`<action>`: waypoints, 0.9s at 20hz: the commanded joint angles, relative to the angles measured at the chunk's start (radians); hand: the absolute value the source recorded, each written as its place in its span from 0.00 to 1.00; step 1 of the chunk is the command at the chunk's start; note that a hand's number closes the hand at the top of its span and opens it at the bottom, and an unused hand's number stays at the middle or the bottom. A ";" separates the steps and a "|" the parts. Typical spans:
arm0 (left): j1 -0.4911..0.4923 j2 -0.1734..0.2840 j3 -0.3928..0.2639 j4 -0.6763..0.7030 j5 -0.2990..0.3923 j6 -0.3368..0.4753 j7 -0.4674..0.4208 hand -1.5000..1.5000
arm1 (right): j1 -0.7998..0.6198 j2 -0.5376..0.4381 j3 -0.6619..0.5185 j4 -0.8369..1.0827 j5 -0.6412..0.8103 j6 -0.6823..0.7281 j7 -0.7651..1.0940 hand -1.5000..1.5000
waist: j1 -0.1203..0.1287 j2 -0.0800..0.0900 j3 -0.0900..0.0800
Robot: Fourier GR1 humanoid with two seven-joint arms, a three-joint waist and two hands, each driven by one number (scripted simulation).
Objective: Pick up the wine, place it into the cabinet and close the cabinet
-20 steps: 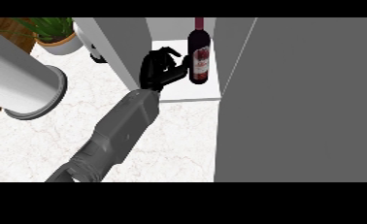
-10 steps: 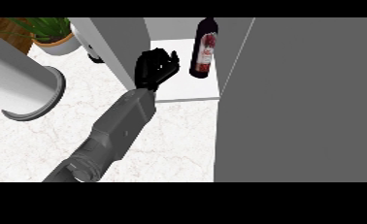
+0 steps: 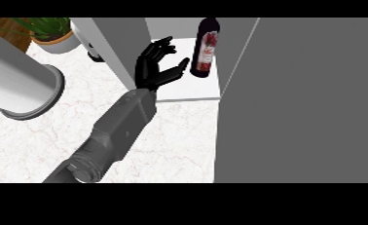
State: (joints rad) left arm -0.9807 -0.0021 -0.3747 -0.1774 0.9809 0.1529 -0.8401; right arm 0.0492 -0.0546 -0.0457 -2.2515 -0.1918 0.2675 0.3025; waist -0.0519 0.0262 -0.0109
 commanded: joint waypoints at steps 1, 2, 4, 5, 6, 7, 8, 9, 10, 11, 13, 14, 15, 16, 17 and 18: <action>-0.018 0.014 0.033 -0.003 -0.004 0.001 -0.070 0.00 | 0.038 0.013 0.031 0.001 0.030 0.012 -0.027 0.00 | 0.022 -0.017 0.010; 0.049 0.022 0.006 -0.025 -0.028 -0.023 -0.076 0.00 | 0.041 0.011 0.021 -0.033 0.009 -0.001 0.007 0.00 | 0.037 -0.024 0.011; 0.041 0.004 0.010 -0.059 -0.028 0.003 -0.068 0.00 | 0.009 -0.009 -0.015 -0.028 -0.009 -0.001 0.014 0.00 | 0.044 -0.026 0.011; 0.074 0.002 -0.014 -0.091 -0.028 0.044 -0.097 0.00 | 0.019 0.003 0.000 0.043 0.022 0.020 -0.055 0.00 | 0.039 -0.025 0.011; 0.073 0.004 -0.005 -0.082 -0.042 0.028 -0.102 0.00 | 0.011 0.010 -0.001 0.019 0.027 -0.006 -0.025 0.00 | 0.048 -0.026 0.011; 0.115 0.021 -0.028 -0.131 -0.051 0.019 -0.085 0.00 | 0.085 0.025 0.044 -0.004 0.052 0.022 -0.060 0.00 | 0.064 -0.035 0.012; 0.080 0.032 -0.008 -0.132 -0.040 0.063 -0.070 0.00 | 0.063 0.009 0.005 -0.055 0.005 -0.002 0.004 0.00 | 0.054 -0.033 0.011; 0.132 0.041 -0.026 -0.148 -0.052 0.031 -0.080 0.00 | 0.064 0.012 0.034 -0.107 0.008 -0.022 0.070 0.00 | 0.059 -0.034 0.011; 0.153 0.050 -0.053 -0.202 -0.065 0.034 -0.030 0.00 | 0.026 0.008 0.009 -0.021 0.032 -0.016 0.014 0.00 | 0.079 -0.038 0.012; 0.160 0.066 -0.053 -0.227 -0.066 0.028 -0.025 0.00 | 0.045 -0.002 -0.008 -0.051 -0.017 0.000 0.021 0.00 | 0.073 -0.037 0.012; 0.185 0.069 -0.081 -0.307 -0.088 0.059 0.000 0.00 | 0.088 0.029 0.039 -0.100 0.041 -0.028 0.035 0.00 | 0.080 -0.042 0.012; 0.219 0.073 -0.108 -0.343 -0.115 0.049 0.007 0.00 | 0.061 0.035 0.033 -0.019 0.061 -0.015 -0.030 0.00 | 0.079 -0.038 0.012; 0.248 0.052 -0.130 -0.417 -0.129 0.096 0.028 0.00 | 0.037 0.004 0.013 -0.085 0.027 -0.033 0.068 0.00 | 0.081 -0.040 0.012; 0.250 0.072 -0.131 -0.478 -0.134 0.089 0.072 0.00 | 0.053 0.053 0.102 -0.064 0.089 -0.053 0.031 0.00 | 0.076 -0.037 0.011; 0.296 0.087 -0.162 -0.548 -0.147 0.106 0.088 0.00 | 0.026 0.032 0.056 -0.079 0.067 -0.057 0.067 0.00 | 0.087 -0.041 0.012; 0.328 0.124 -0.182 -0.605 -0.151 0.083 0.129 0.00 | 0.087 0.023 0.030 -0.032 0.043 -0.003 -0.022 0.00 | 0.089 -0.043 0.013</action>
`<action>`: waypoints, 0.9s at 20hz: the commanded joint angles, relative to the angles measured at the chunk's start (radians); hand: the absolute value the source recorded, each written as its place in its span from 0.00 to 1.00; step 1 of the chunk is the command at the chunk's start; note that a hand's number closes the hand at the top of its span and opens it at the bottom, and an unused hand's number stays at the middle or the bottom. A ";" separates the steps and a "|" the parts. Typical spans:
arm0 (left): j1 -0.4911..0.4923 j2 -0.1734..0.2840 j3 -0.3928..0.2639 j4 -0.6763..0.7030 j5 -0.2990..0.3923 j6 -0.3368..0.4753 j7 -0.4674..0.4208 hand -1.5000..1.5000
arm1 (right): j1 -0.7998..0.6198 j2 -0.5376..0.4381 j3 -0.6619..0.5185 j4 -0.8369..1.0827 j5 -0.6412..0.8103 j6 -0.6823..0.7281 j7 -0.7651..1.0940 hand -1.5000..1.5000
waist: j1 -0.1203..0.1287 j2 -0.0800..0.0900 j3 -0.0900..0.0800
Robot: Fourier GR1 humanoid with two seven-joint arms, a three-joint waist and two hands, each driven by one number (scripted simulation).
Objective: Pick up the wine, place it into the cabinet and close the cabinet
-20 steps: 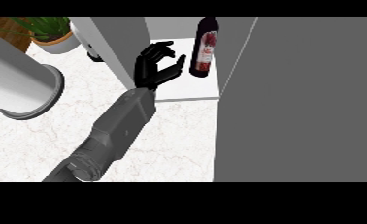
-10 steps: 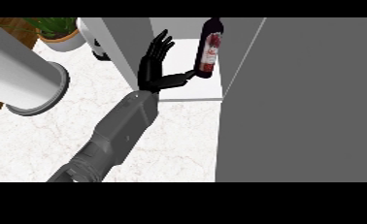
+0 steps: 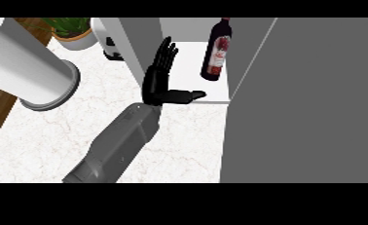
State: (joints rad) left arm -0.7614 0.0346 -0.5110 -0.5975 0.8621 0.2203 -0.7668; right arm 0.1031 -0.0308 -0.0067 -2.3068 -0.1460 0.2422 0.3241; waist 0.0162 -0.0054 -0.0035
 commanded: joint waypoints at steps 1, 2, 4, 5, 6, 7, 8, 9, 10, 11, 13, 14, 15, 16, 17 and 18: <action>0.056 0.093 -0.055 -0.253 -0.028 0.035 0.133 0.00 | 0.017 -0.006 0.007 -0.034 0.004 0.001 0.019 0.00 | 0.023 -0.015 0.005; 0.140 0.080 -0.090 -0.319 -0.041 0.063 0.131 0.00 | -0.081 0.003 -0.001 0.031 0.021 -0.040 0.044 0.00 | 0.037 -0.012 0.004; 0.225 0.145 -0.128 -0.459 -0.056 0.068 0.165 0.00 | -0.021 -0.005 0.007 -0.070 -0.005 -0.036 0.095 0.00 | 0.030 -0.015 0.004; 0.222 0.161 -0.131 -0.554 -0.061 0.118 0.217 0.00 | 0.003 0.003 0.005 -0.044 -0.011 -0.018 0.048 0.00 | 0.021 -0.011 0.005; 0.304 0.173 -0.138 -0.629 -0.081 0.165 0.187 0.00 | 0.001 -0.007 0.008 -0.058 -0.003 -0.012 0.052 0.00 | 0.013 -0.007 0.004; 0.311 0.234 -0.124 -0.698 -0.066 0.144 0.249 0.00 | -0.027 -0.020 -0.014 -0.061 -0.041 -0.018 0.092 0.00 | 0.011 -0.005 0.004; 0.347 0.248 -0.155 -0.792 -0.073 0.178 0.271 0.00 | -0.018 -0.003 -0.005 -0.027 -0.006 -0.014 0.032 0.00 | 0.022 -0.009 0.005; 0.380 0.283 -0.150 -0.852 -0.085 0.184 0.286 0.00 | -0.045 0.003 0.009 -0.009 0.004 -0.027 0.047 0.00 | 0.013 -0.004 0.004; 0.421 0.260 -0.175 -0.919 -0.115 0.266 0.284 0.00 | 0.021 0.004 0.020 -0.044 0.005 0.001 0.015 0.00 | 0.006 -0.004 0.005; 0.419 0.311 -0.148 -0.964 -0.108 0.239 0.332 0.00 | 0.054 0.011 0.035 -0.065 0.019 0.001 0.014 0.00 | -0.003 -0.002 0.004; 0.489 0.348 -0.164 -1.085 -0.143 0.276 0.348 0.00 | -0.021 -0.033 -0.035 -0.035 -0.051 0.013 0.040 0.00 | -0.002 0.000 0.004; 0.515 0.344 -0.154 -1.110 -0.143 0.282 0.361 0.00 | -0.097 -0.042 -0.046 -0.022 -0.075 -0.008 0.089 0.00 | -0.003 0.002 0.004; 0.569 0.414 -0.145 -1.181 -0.126 0.248 0.369 0.00 | -0.051 -0.018 0.000 0.037 0.008 0.016 -0.003 0.00 | 0.003 0.001 0.004; 0.605 0.409 -0.150 -1.242 -0.134 0.282 0.377 0.00 | -0.065 -0.045 -0.016 -0.057 -0.038 -0.002 0.100 0.00 | -0.001 0.000 0.004; 0.598 0.401 -0.136 -1.246 -0.159 0.283 0.387 0.00 | -0.117 -0.030 0.026 0.007 0.017 -0.008 0.076 1.00 | -0.004 0.003 0.004; 0.668 0.400 -0.161 -1.250 -0.186 0.279 0.333 0.00 | -0.047 -0.067 -0.012 -0.019 -0.023 0.045 0.061 1.00 | -0.008 0.002 0.004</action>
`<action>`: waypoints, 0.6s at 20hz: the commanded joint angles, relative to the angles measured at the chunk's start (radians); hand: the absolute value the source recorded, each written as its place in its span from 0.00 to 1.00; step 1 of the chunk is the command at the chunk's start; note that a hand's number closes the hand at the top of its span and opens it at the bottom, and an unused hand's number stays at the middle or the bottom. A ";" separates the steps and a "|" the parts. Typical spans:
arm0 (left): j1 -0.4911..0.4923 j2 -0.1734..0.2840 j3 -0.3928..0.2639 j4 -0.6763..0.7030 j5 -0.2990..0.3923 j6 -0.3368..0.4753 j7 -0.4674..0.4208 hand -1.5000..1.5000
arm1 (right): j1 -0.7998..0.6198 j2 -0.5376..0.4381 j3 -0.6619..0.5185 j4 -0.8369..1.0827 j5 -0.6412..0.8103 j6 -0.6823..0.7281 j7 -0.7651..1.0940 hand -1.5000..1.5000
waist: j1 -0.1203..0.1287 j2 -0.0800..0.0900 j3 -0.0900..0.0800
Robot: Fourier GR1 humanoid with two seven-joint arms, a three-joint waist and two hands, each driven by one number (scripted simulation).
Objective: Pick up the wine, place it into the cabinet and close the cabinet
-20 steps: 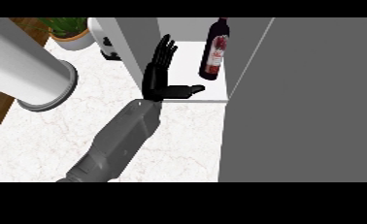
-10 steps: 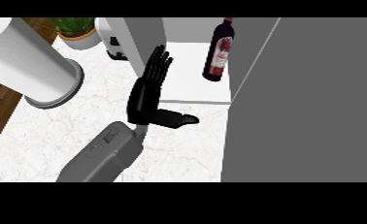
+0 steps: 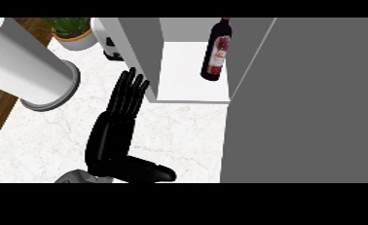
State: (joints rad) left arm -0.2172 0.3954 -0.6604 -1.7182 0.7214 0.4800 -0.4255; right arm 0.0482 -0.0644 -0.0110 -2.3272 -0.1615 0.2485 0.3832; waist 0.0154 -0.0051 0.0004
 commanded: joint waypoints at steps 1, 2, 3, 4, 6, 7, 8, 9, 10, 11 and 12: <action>0.068 0.080 0.056 -0.145 -0.001 -0.008 0.048 0.00 | 0.028 -0.040 0.049 0.011 0.025 0.074 -0.005 1.00 | -0.007 0.002 0.000; 0.108 0.060 0.003 -0.205 -0.045 0.068 0.059 0.00 | -0.010 -0.058 0.047 -0.033 0.024 0.067 0.033 1.00 | -0.005 0.001 0.000; 0.130 0.061 0.018 -0.198 -0.060 0.077 0.033 0.00 | -0.004 -0.082 0.036 -0.013 0.004 0.099 0.033 1.00 | -0.006 0.002 0.000; 0.208 0.124 0.040 -0.226 -0.030 0.008 -0.012 0.00 | 0.003 -0.120 0.045 -0.047 -0.025 0.133 0.074 1.00 | 0.004 0.000 -0.001; 0.211 0.106 0.039 -0.218 -0.057 0.058 -0.008 0.00 | 0.037 -0.148 0.095 -0.033 -0.051 0.215 0.048 1.00 | -0.002 0.001 0.000; 0.278 0.143 0.063 -0.255 -0.037 0.025 -0.030 0.00 | 0.076 -0.147 0.116 -0.058 -0.066 0.220 0.074 1.00 | 0.000 0.000 -0.001; 0.309 0.171 0.088 -0.273 -0.041 0.014 -0.045 0.00 | 0.100 -0.118 0.181 -0.100 -0.014 0.210 0.073 1.00 | -0.002 0.000 -0.001; 0.351 0.208 0.100 -0.355 -0.032 0.022 -0.014 0.00 | 0.045 -0.147 0.122 -0.080 -0.090 0.216 0.098 1.00 | 0.002 0.001 -0.001; 0.333 0.184 0.128 -0.301 -0.037 0.013 -0.042 0.00 | 0.086 -0.097 0.246 -0.100 -0.004 0.208 0.090 1.00 | -0.004 0.001 -0.001; 0.420 0.215 0.119 -0.364 -0.045 0.014 -0.056 0.00 | 0.045 -0.128 0.168 -0.056 -0.103 0.209 0.128 1.00 | 0.004 0.002 -0.001; 0.361 0.225 0.169 -0.361 -0.024 0.033 -0.004 0.00 | 0.134 -0.101 0.268 -0.131 -0.091 0.204 0.159 1.00 | -0.007 0.001 -0.001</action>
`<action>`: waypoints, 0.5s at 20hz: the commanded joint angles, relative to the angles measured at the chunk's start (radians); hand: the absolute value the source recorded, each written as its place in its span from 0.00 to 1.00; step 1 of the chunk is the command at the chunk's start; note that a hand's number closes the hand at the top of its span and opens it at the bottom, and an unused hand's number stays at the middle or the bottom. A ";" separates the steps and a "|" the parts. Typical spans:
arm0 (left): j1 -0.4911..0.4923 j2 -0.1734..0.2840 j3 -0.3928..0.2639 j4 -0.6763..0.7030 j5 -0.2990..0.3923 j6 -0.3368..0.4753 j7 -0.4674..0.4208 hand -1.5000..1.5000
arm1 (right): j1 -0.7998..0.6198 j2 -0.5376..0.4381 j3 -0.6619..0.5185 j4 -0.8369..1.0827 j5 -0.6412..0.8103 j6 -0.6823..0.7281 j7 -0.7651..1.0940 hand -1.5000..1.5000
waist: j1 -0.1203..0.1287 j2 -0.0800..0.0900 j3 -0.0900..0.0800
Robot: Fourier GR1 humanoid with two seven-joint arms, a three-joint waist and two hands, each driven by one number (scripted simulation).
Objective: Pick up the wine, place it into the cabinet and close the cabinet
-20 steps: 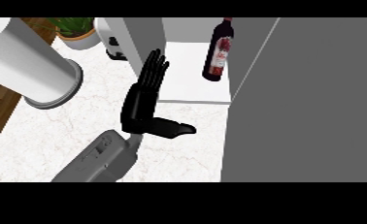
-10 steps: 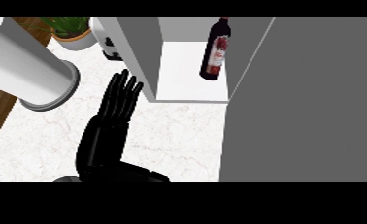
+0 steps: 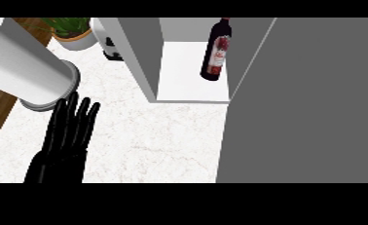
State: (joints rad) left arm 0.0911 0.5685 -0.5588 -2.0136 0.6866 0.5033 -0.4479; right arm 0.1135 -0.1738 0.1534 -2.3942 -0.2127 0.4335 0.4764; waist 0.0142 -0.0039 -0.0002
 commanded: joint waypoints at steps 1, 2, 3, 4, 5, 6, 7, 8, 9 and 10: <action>0.166 0.089 0.090 -0.108 0.046 -0.067 -0.040 0.00 | 0.022 -0.008 0.081 -0.034 -0.063 0.015 0.090 1.00 | 0.009 -0.001 -0.001; 0.141 0.090 0.152 -0.077 0.076 -0.070 -0.023 0.00 | 0.054 -0.003 0.100 -0.075 -0.101 0.007 0.118 1.00 | 0.000 0.000 -0.001; 0.181 0.106 0.145 -0.135 0.059 -0.061 -0.028 0.00 | 0.048 0.050 0.196 -0.106 -0.024 -0.042 0.144 1.00 | 0.004 -0.002 -0.001; 0.229 0.097 0.147 -0.106 0.062 -0.115 -0.072 0.00 | 0.021 0.026 0.161 -0.102 -0.090 -0.028 0.158 1.00 | 0.003 0.000 -0.001; 0.256 0.090 0.155 -0.119 0.067 -0.116 -0.087 0.00 | 0.036 0.062 0.246 -0.075 -0.016 -0.028 0.128 1.00 | 0.005 -0.002 -0.001; 0.302 0.147 0.229 -0.154 0.123 -0.173 -0.081 0.00 | 0.014 0.076 0.270 -0.125 -0.006 -0.077 0.192 1.00 | 0.012 -0.004 -0.002; 0.272 0.111 0.232 -0.126 0.101 -0.144 -0.073 0.00 | 0.095 0.063 0.308 -0.163 0.024 -0.046 0.149 1.00 | -0.009 -0.002 -0.001; 0.366 0.145 0.272 -0.127 0.135 -0.220 -0.119 0.00 | 0.075 0.076 0.341 -0.162 0.040 -0.070 0.176 1.00 | 0.003 -0.005 -0.002; 0.356 0.152 0.290 -0.131 0.131 -0.220 -0.096 0.00 | 0.015 0.124 0.408 -0.097 0.113 -0.102 0.178 1.00 | 0.001 -0.002 -0.001; 0.371 0.180 0.364 -0.141 0.197 -0.279 -0.082 0.00 | 0.032 0.120 0.420 -0.103 0.122 -0.107 0.180 1.00 | -0.001 -0.003 -0.001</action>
State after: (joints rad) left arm 0.3796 0.6968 -0.3199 -2.1332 0.8036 0.3268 -0.5245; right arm 0.1378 -0.0871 0.4562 -2.4101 -0.1846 0.3682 0.6028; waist 0.0156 -0.0059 -0.0012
